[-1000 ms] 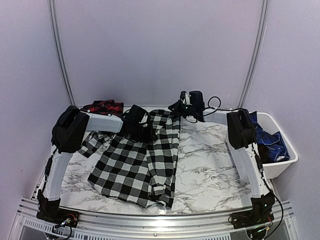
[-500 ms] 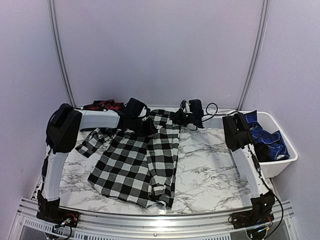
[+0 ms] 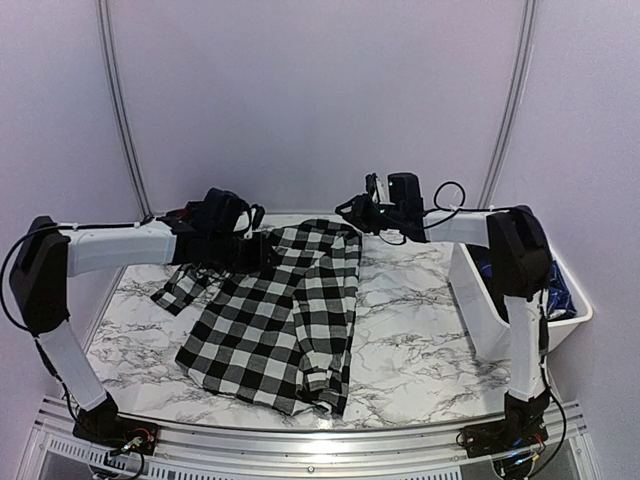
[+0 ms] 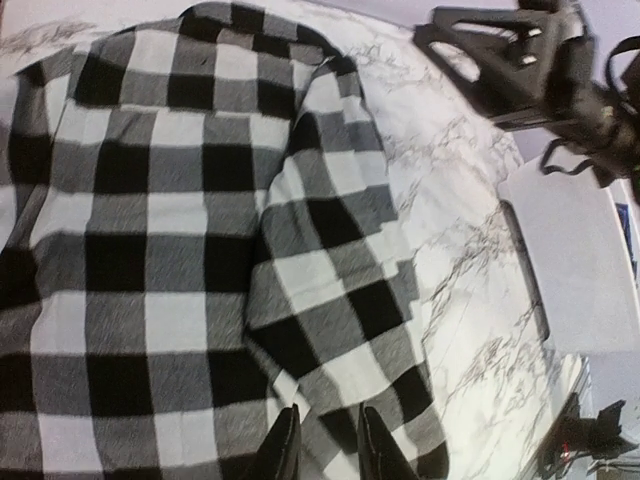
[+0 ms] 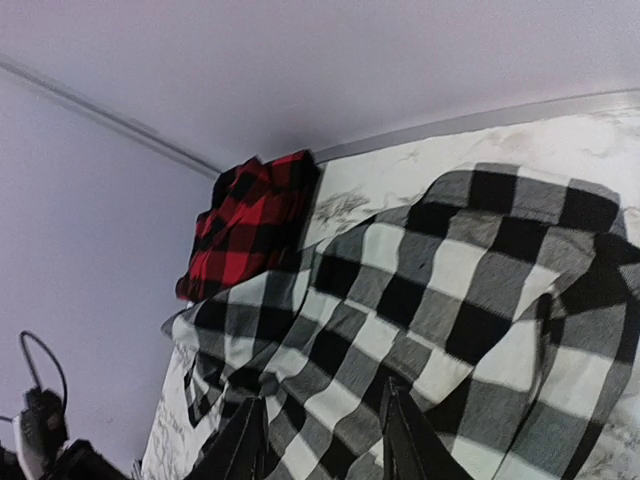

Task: Fold and stack the long sleeve shirts
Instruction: Smooth out the 1/3-folded shirt at the center of the board, then move the 1/3-folded shirt to the center of the board.

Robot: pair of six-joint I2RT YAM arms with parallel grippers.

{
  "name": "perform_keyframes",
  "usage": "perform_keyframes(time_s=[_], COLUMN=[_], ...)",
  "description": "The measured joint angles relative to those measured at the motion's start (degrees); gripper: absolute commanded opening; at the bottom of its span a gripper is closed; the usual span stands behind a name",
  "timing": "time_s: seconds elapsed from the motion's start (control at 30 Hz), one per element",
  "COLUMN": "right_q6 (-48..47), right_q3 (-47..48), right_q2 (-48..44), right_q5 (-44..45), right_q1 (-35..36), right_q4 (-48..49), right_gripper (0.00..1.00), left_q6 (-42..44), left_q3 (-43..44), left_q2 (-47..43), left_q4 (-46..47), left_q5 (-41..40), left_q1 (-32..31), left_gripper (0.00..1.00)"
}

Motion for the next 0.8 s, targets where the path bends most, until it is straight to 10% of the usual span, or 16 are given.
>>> perform_keyframes(time_s=[0.47,0.8], right_q6=[-6.0,-7.0], right_q3=[-36.0,-41.8], right_q2=[-23.8,-31.1], right_q5=[7.8,10.3], right_q1=[13.5,28.1], right_q4=[-1.2,-4.0], right_gripper=[0.4,0.4], left_q6=[-5.7,-11.4], left_q3=[-29.2,-37.7], left_q2=[-27.2,-29.9], left_q4=[-10.6,-16.2], left_q5=[-23.5,-28.9], left_q1=[0.4,1.9], left_gripper=[0.31,0.48])
